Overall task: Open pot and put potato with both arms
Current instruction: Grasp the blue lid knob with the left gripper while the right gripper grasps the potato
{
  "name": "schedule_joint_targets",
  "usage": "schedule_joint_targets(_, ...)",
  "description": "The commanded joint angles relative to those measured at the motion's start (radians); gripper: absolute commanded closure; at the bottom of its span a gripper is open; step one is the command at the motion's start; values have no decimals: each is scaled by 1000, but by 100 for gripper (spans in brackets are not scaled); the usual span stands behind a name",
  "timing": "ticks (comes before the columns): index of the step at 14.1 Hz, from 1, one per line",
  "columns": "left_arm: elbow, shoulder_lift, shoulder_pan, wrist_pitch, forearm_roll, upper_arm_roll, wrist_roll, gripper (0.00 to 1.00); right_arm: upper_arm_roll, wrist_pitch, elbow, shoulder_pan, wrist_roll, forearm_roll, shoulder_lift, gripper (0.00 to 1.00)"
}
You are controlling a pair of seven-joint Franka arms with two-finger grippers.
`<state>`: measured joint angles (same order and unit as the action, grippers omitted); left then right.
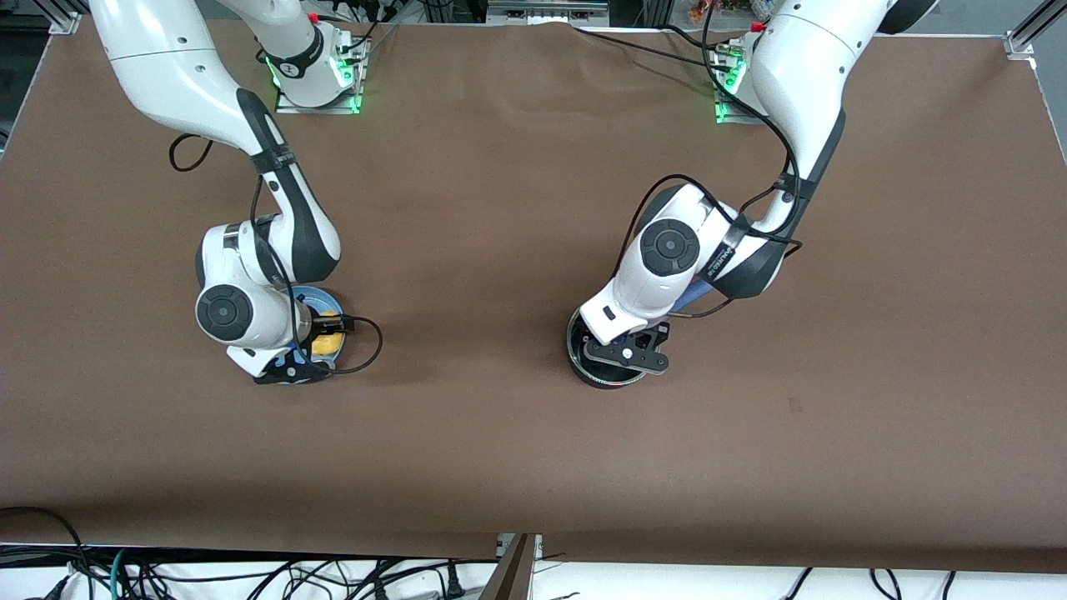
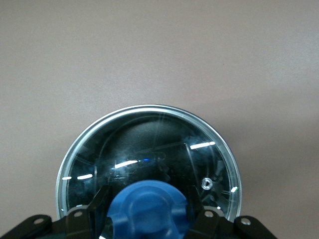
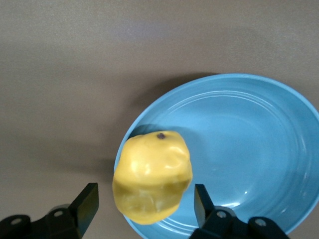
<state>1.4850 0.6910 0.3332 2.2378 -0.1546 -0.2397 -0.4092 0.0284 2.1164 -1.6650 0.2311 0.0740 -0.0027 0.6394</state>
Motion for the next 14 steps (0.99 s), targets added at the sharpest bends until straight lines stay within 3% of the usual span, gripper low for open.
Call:
schedule_joint_targets(1, 3, -18, 1, -20, -25, 2, -3, 37, -2, 17, -13, -9, -3, 17, -4, 23)
schedule_joint_targets(4, -3, -25, -3, -44, -14, 2, -3, 42, -1, 17, -12, -12, -8, 18, -1, 32)
schedule_joint_targets(9, -14, -74, -19, -124, 38, -4, -2, 42, -1, 13, -4, -13, -2, 20, -3, 36)
schedule_joint_targets(11, -12, -100, -61, -127, 75, -3, 22, 42, -1, 4, 7, -12, -3, 20, -7, 37)
schedule_joint_targets(14, -3, -143, -182, -170, 122, 5, 208, 42, -2, -47, 43, -4, 7, 56, -27, 37)
